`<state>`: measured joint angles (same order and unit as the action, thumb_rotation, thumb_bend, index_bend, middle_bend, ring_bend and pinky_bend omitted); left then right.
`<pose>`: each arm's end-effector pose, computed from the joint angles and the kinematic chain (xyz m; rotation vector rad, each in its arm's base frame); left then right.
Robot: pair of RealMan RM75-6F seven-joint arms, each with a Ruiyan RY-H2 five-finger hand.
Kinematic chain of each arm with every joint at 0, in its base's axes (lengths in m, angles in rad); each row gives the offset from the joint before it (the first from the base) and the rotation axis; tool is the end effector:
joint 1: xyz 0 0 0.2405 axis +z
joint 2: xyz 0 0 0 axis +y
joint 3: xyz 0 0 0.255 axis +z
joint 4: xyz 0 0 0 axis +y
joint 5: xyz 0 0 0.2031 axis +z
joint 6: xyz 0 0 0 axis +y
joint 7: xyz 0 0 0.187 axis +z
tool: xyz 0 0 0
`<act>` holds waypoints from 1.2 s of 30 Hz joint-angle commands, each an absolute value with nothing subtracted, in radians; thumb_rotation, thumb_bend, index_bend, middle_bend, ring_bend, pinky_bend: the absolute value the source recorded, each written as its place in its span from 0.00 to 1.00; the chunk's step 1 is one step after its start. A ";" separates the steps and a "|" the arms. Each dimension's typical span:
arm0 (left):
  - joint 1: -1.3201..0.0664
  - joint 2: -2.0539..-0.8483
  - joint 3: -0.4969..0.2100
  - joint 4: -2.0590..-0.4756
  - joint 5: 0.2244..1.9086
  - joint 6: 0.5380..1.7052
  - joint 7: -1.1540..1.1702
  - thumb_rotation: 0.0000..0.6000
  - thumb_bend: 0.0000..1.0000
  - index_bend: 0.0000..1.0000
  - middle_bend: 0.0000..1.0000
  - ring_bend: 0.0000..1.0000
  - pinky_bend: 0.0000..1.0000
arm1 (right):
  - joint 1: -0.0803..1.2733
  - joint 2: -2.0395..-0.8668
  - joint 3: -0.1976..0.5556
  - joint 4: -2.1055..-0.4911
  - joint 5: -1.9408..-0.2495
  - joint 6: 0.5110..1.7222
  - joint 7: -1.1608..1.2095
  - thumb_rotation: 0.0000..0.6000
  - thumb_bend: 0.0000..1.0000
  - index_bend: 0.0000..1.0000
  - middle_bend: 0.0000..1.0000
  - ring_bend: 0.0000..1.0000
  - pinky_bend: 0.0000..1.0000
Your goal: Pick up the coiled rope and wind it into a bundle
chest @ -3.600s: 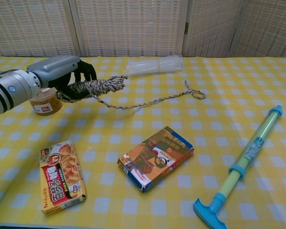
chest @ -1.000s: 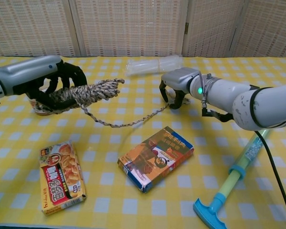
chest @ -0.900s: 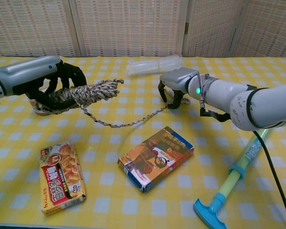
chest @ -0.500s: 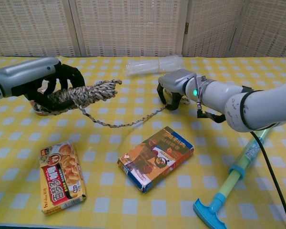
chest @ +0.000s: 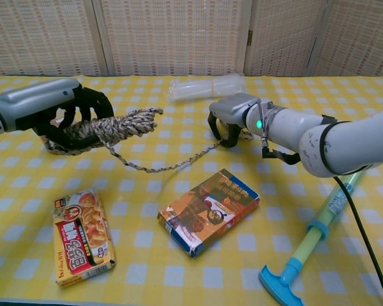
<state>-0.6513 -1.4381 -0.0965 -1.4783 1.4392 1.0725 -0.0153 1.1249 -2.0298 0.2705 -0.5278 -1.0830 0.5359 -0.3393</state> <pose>-0.1527 0.3553 0.0108 -1.8985 -0.9572 -1.1441 -0.0983 -0.4838 -0.1265 1.9959 -0.6996 0.5941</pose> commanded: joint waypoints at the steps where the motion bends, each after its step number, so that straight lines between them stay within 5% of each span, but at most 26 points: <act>1: -0.651 -1.439 -0.097 -1.478 1.439 1.072 -0.015 1.00 0.60 0.68 0.69 0.64 0.71 | 1.125 -2.030 0.272 -0.527 -1.082 0.536 -0.342 1.00 0.39 0.53 0.26 0.22 0.10; 36: -0.649 -1.453 -0.101 -1.467 1.453 1.084 -0.033 1.00 0.67 0.68 0.69 0.64 0.71 | 1.115 -2.005 0.292 -0.545 -1.093 0.558 -0.334 1.00 0.51 0.61 0.31 0.27 0.15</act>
<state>-0.6489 -1.4521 -0.1007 -1.4678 1.4518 1.0830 -0.0313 1.1170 -2.0101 0.2902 -0.5391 -1.0904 0.5525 -0.3365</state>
